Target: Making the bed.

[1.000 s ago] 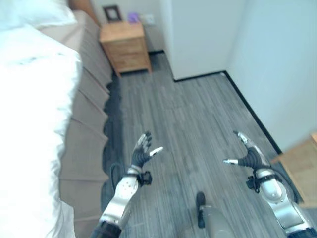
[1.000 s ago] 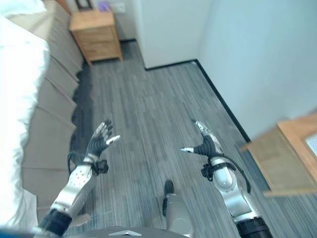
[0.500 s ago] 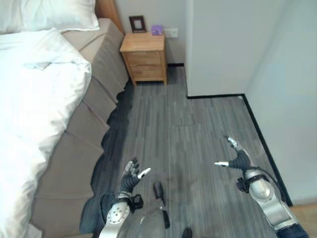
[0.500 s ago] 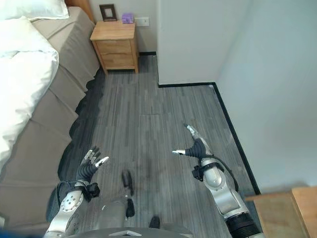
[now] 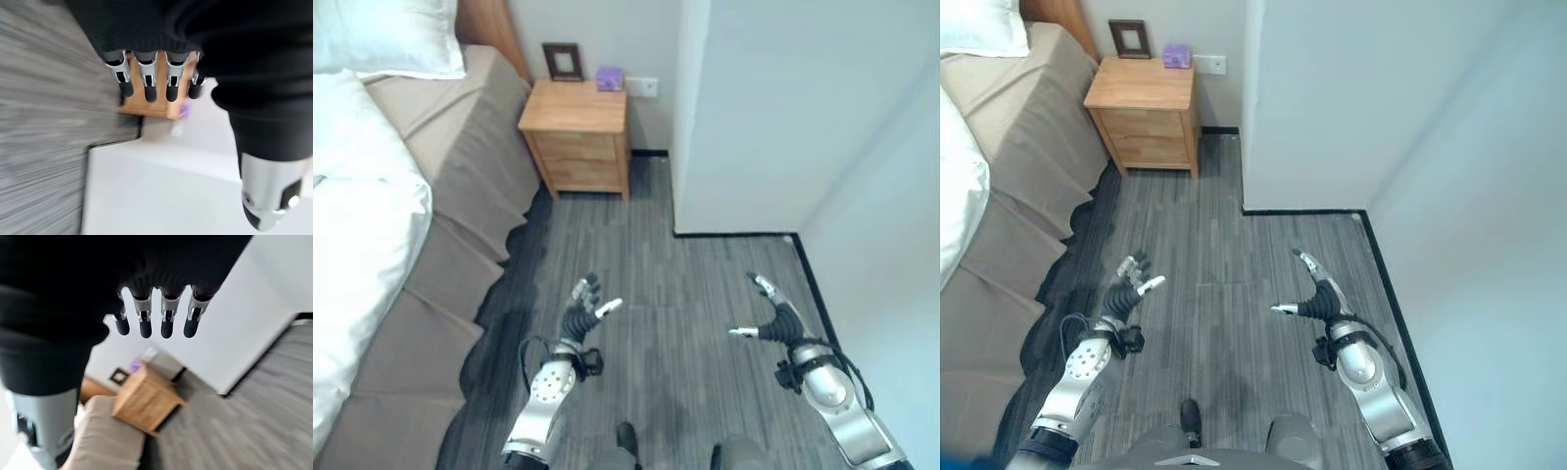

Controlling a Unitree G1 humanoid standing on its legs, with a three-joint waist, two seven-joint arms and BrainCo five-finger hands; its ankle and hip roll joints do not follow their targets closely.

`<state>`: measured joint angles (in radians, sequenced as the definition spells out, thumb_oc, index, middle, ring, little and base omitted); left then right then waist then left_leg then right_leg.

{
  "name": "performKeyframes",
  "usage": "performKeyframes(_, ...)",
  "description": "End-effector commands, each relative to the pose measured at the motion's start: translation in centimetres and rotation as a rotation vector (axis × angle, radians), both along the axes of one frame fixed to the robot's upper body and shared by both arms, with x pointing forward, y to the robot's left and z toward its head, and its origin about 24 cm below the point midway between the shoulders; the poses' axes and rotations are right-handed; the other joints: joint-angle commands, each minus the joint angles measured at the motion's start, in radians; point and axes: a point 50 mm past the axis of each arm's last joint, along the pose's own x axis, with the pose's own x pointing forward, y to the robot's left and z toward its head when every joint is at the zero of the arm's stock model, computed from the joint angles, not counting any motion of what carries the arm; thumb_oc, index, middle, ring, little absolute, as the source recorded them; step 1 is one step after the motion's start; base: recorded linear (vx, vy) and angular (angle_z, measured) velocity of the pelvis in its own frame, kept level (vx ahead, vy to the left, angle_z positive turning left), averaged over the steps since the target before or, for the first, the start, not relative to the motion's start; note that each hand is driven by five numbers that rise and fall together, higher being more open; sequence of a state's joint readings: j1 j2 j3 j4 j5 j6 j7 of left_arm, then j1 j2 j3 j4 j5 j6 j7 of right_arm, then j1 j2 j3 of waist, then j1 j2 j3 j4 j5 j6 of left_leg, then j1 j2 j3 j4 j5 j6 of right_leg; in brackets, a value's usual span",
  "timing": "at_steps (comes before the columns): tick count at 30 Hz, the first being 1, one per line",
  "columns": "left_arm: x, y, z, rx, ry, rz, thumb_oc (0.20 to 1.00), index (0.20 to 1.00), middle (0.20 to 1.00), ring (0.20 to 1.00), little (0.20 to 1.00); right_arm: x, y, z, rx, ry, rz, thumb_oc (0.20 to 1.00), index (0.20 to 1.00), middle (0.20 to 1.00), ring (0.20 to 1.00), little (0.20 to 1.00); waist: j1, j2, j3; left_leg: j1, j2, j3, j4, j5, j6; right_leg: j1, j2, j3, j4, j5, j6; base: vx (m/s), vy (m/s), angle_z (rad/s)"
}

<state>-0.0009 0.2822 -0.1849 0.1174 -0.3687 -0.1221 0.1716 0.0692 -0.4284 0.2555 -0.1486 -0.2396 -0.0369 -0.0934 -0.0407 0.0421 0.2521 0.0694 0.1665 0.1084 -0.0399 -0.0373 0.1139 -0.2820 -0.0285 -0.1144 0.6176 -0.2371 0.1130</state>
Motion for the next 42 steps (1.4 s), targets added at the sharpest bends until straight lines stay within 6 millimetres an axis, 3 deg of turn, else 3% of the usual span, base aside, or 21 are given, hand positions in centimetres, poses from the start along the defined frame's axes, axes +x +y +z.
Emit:
performKeyframes(1, -2.3, 2.6, 0.1, 0.084, -0.019, 0.034, 1.000, 1.000, 1.000, 1.000, 1.000, 1.3, -0.3, 1.0, 0.012, -0.076, -0.023, 1.000, 1.000, 1.000, 1.000, 1.000, -0.002, -0.113, -0.023, 0.078, -0.108, 0.066, -0.047, -0.025, -0.132, 0.177, -0.091, -0.002, -0.436, 0.255, 0.061, 0.73, -0.039, 1.27)
performKeyframes(3, -2.3, 3.1, 0.0, 0.082, -0.019, 0.065, 1.000, 1.000, 1.000, 1.000, 1.000, 1.5, -0.2, 0.7, 0.021, -0.057, -0.021, 1.000, 1.000, 1.000, 1.000, 1.000, -0.048, -0.110, -0.024, 0.174, -0.127, -0.016, -0.047, -0.092, -0.142, 0.092, -0.040, 0.069, -0.630, 0.325, 0.067, 0.82, -0.077, 1.74)
performKeyframes(4, -2.3, 3.1, 0.0, 0.082, -0.019, 0.066, 1.000, 1.000, 1.000, 1.000, 1.000, 1.5, -0.1, 0.7, 0.021, -0.057, -0.020, 1.000, 1.000, 1.000, 1.000, 1.000, -0.052, -0.103, -0.023, 0.179, -0.120, -0.019, -0.047, -0.098, -0.142, 0.102, -0.035, 0.063, -0.639, 0.325, 0.068, 1.01, -0.227, 2.17)
performKeyframes(6, -2.9, 3.6, -0.8, 0.101, 0.007, 0.085, 1.000, 1.000, 1.000, 1.000, 1.000, 0.9, 0.1, -0.4, 0.011, -0.001, 0.002, 1.000, 1.000, 1.000, 1.000, 1.000, -0.084, -0.100, -0.049, 0.266, -0.126, -0.111, 0.025, -0.150, -0.157, 0.103, -0.039, 0.108, -0.648, 0.361, 0.045, 0.83, -0.269, 1.52)
performKeyframes(8, -2.8, 3.4, -0.9, 0.075, 0.011, 0.106, 1.000, 1.000, 1.000, 1.000, 1.000, 1.1, 0.1, -0.5, 0.021, 0.010, 0.005, 1.000, 1.000, 1.000, 1.000, 1.000, -0.075, -0.094, -0.042, 0.195, -0.135, -0.105, 0.266, -0.062, -0.205, 0.163, -0.055, 0.099, -0.633, 0.365, 0.023, 0.43, -0.212, 0.94)
performKeyframes(10, -2.5, 3.6, -0.7, 0.020, 0.001, 0.143, 1.000, 1.000, 1.000, 1.000, 1.000, 1.3, -0.3, -0.5, 0.016, 0.006, -0.016, 1.000, 1.000, 1.000, 1.000, 1.000, -0.047, -0.109, -0.006, 0.012, -0.104, -0.068, 0.633, 0.036, -0.253, 0.262, -0.073, 0.057, -0.656, 0.341, -0.021, 0.25, -0.219, 0.67)
performKeyframes(11, -2.4, 3.6, -0.7, 0.021, 0.000, 0.143, 1.000, 1.000, 1.000, 1.000, 1.000, 1.3, -0.3, -0.5, 0.017, 0.005, -0.016, 1.000, 1.000, 1.000, 1.000, 1.000, -0.051, -0.115, -0.010, 0.003, -0.109, -0.071, 0.634, 0.042, -0.253, 0.256, -0.079, 0.055, -0.657, 0.344, -0.021, 0.30, -0.274, 0.50)
performKeyframes(12, -2.5, 4.1, -0.6, 0.009, -0.011, 0.175, 1.000, 1.000, 1.000, 1.000, 1.000, 1.6, -0.8, -0.3, 0.014, 0.000, -0.038, 1.000, 1.000, 1.000, 1.000, 1.000, -0.028, -0.142, 0.002, -0.077, -0.041, 0.066, 0.744, 0.063, -0.250, 0.337, -0.096, 0.014, -0.691, 0.309, -0.048, 0.31, -0.204, 0.25)
performKeyframes(14, -2.7, 4.2, -0.7, 0.002, -0.005, 0.179, 1.000, 1.000, 1.000, 1.000, 1.000, 1.6, -1.1, -0.6, 0.011, 0.011, -0.050, 1.000, 1.000, 1.000, 1.000, 1.000, -0.017, -0.138, 0.002, -0.099, 0.000, 0.127, 0.727, 0.063, -0.246, 0.362, -0.096, 0.003, -0.697, 0.289, -0.054, 0.34, -0.098, 0.12)
performKeyframes(15, -3.1, 4.3, -1.1, -0.004, 0.016, 0.189, 1.000, 1.000, 1.000, 1.000, 1.000, 1.5, -1.4, -0.7, 0.018, 0.019, -0.072, 1.000, 1.000, 1.000, 1.000, 1.000, -0.005, -0.130, -0.001, -0.131, 0.029, 0.202, 0.623, 0.056, -0.237, 0.403, -0.090, -0.015, -0.705, 0.258, -0.054, 0.34, 0.054, 0.06)
performKeyframes(18, -4.1, 4.5, -2.0, 0.000, 0.060, 0.193, 1.000, 1.000, 1.000, 1.000, 1.000, 1.2, -2.4, -1.2, 0.001, 0.046, -0.102, 1.000, 1.000, 1.000, 1.000, 1.000, 0.005, -0.111, -0.007, -0.138, 0.032, 0.312, 0.356, 0.050, -0.217, 0.454, -0.097, -0.044, -0.705, 0.210, -0.028, 0.38, 0.171, -0.06)
performKeyframes(20, -4.8, 4.6, -2.6, 0.005, 0.096, 0.206, 1.000, 1.000, 1.000, 1.000, 1.000, 0.8, -3.0, -1.7, -0.014, 0.063, -0.129, 1.000, 1.000, 1.000, 1.000, 1.000, -0.002, -0.087, -0.010, -0.119, 0.079, 0.389, 0.153, 0.158, -0.238, 0.514, -0.106, -0.100, -0.705, 0.169, -0.009, 0.40, 0.311, 0.16)
performKeyframes(22, -5.7, 4.7, -3.3, 0.024, 0.146, 0.195, 1.000, 1.000, 1.000, 1.000, 1.000, 0.0, -3.0, -2.6, -0.026, 0.107, -0.125, 1.000, 1.000, 1.000, 1.000, 1.000, -0.007, -0.072, -0.046, -0.031, 0.025, 0.341, 0.000, 0.157, -0.208, 0.519, -0.133, -0.152, -0.639, 0.179, 0.025, 0.34, 0.356, 0.57)
performKeyframes(25, -5.5, 5.4, -3.3, 0.083, 0.163, 0.186, 1.000, 1.000, 1.000, 1.000, 1.000, 0.0, -2.2, -3.3, -0.017, 0.127, -0.111, 1.000, 1.000, 1.000, 1.000, 1.000, 0.003, -0.104, -0.047, 0.031, -0.034, 0.318, -0.042, 0.106, -0.164, 0.445, -0.213, -0.164, -0.412, 0.240, 0.076, 0.20, 0.230, 0.72)
performKeyframes(27, -5.2, 5.7, -3.0, 0.110, 0.158, 0.186, 1.000, 1.000, 1.000, 1.000, 1.000, 0.1, -1.9, -3.3, -0.005, 0.127, -0.107, 1.000, 1.000, 1.000, 1.000, 1.000, -0.005, -0.123, -0.026, 0.046, -0.056, 0.288, -0.043, 0.086, -0.144, 0.380, -0.248, -0.128, -0.267, 0.340, 0.102, 0.11, 0.094, 0.42)
performKeyframes(28, -5.2, 5.7, -3.0, 0.111, 0.157, 0.187, 1.000, 1.000, 1.000, 1.000, 1.000, 0.1, -1.8, -3.3, -0.005, 0.126, -0.107, 1.000, 1.000, 1.000, 1.000, 1.000, -0.003, -0.122, -0.029, 0.043, -0.055, 0.290, -0.045, 0.091, -0.144, 0.375, -0.246, -0.126, -0.269, 0.345, 0.100, 0.09, 0.077, 1.36)
performKeyframes(29, -5.3, 6.1, -2.9, 0.136, 0.158, 0.192, 1.000, 1.000, 1.000, 1.000, 1.000, 0.1, -1.5, -3.4, 0.009, 0.127, -0.102, 1.000, 1.000, 1.000, 1.000, 1.000, -0.017, -0.115, -0.012, 0.047, -0.047, 0.264, -0.047, 0.078, -0.135, 0.307, -0.230, -0.056, -0.194, 0.371, 0.099, 0.08, 0.064, 1.68)
performKeyframes(34, -5.6, 6.4, -3.2, 0.134, 0.179, 0.192, 1.000, 1.000, 1.000, 1.000, 1.000, 0.0, -1.2, -3.4, 0.020, 0.130, -0.091, 1.000, 1.000, 1.000, 1.000, 1.000, -0.027, -0.110, -0.004, 0.053, -0.059, 0.204, -0.047, 0.055, -0.139, 0.271, -0.188, -0.008, -0.286, 0.270, 0.066, 0.11, 0.029, 1.14)
performKeyframes(36, -5.9, 6.3, -3.7, 0.126, 0.199, 0.184, 1.000, 1.000, 1.000, 1.000, 1.000, 0.1, -1.0, -3.5, 0.027, 0.135, -0.083, 1.000, 1.000, 1.000, 1.000, 1.000, -0.037, -0.112, -0.002, 0.053, -0.072, 0.153, -0.047, 0.043, -0.141, 0.286, -0.141, 0.024, -0.406, 0.209, 0.039, 0.13, -0.008, 0.47)
performKeyframes(39, -6.7, 6.5, -4.2, 0.118, 0.232, 0.186, 1.000, 1.000, 1.000, 1.000, 1.000, -0.2, -1.1, -4.0, 0.036, 0.167, -0.074, 1.000, 1.000, 1.000, 1.000, 1.000, -0.040, -0.110, 0.001, 0.057, -0.111, 0.044, -0.047, 0.026, -0.137, 0.261, -0.061, 0.154, -0.513, 0.230, 0.028, 0.22, -0.036, 0.96)
performKeyframes(42, -6.7, 6.7, -4.2, 0.127, 0.230, 0.182, 1.000, 1.000, 1.000, 1.000, 1.000, 0.0, -0.5, -3.9, 0.052, 0.172, -0.034, 1.000, 1.000, 1.000, 1.000, 1.000, -0.037, -0.111, 0.000, 0.064, -0.127, 0.002, -0.047, 0.008, -0.135, 0.265, -0.051, 0.178, -0.567, 0.243, 0.014, 0.09, -0.060, 1.01)
